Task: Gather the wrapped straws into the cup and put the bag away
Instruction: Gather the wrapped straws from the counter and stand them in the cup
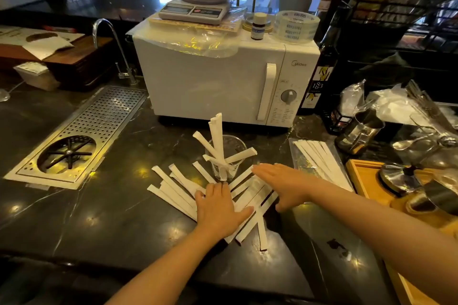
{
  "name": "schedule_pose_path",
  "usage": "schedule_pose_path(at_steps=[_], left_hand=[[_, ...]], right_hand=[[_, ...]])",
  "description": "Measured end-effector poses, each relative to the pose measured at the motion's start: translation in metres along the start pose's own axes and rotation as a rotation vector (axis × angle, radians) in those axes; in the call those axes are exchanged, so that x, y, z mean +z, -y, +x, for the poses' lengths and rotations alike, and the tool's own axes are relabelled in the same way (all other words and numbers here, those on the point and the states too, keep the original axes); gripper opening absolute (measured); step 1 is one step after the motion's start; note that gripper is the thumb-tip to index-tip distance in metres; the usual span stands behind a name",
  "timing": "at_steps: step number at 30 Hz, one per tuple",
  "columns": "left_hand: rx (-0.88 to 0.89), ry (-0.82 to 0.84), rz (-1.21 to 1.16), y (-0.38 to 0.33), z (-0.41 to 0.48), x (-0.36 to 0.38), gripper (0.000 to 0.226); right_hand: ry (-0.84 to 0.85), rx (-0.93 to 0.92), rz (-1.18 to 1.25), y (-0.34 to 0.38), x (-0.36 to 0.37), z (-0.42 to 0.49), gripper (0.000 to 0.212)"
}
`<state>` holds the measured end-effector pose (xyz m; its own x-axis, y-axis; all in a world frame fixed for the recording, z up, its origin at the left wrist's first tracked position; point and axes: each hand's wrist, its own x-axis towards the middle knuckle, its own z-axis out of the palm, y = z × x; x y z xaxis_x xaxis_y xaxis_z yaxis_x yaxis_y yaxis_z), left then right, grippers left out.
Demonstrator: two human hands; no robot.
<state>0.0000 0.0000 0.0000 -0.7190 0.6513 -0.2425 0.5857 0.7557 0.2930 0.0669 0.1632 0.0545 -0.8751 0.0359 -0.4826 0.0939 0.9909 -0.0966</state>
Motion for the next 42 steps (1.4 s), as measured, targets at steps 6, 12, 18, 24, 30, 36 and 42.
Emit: schedule_pose_path(at_steps=[6,12,18,24,30,36,42], left_hand=[[0.054,0.001,0.036,-0.017,0.003,0.003,0.086],[0.059,0.012,0.043,-0.024,0.006,0.005,0.086],[0.073,0.038,0.055,-0.034,-0.001,0.007,0.076],[0.118,0.051,0.059,-0.046,-0.011,0.014,0.065],[0.152,0.058,0.071,-0.052,-0.018,0.015,0.049],[0.165,0.037,0.070,-0.052,-0.019,0.014,0.035],[0.214,0.043,0.089,-0.054,-0.020,0.015,0.023]], right_hand=[[0.014,-0.084,-0.099,0.008,0.005,0.015,0.103],[0.039,-0.145,-0.146,0.012,0.009,0.029,0.102],[0.002,-0.181,-0.170,0.012,0.011,0.032,0.086],[-0.028,-0.201,-0.152,0.006,0.019,0.028,0.064],[-0.029,-0.186,-0.171,0.008,0.020,0.017,0.053],[-0.024,-0.178,-0.250,0.011,0.024,0.010,0.042],[-0.028,-0.162,-0.273,0.008,0.034,0.003,0.033]])
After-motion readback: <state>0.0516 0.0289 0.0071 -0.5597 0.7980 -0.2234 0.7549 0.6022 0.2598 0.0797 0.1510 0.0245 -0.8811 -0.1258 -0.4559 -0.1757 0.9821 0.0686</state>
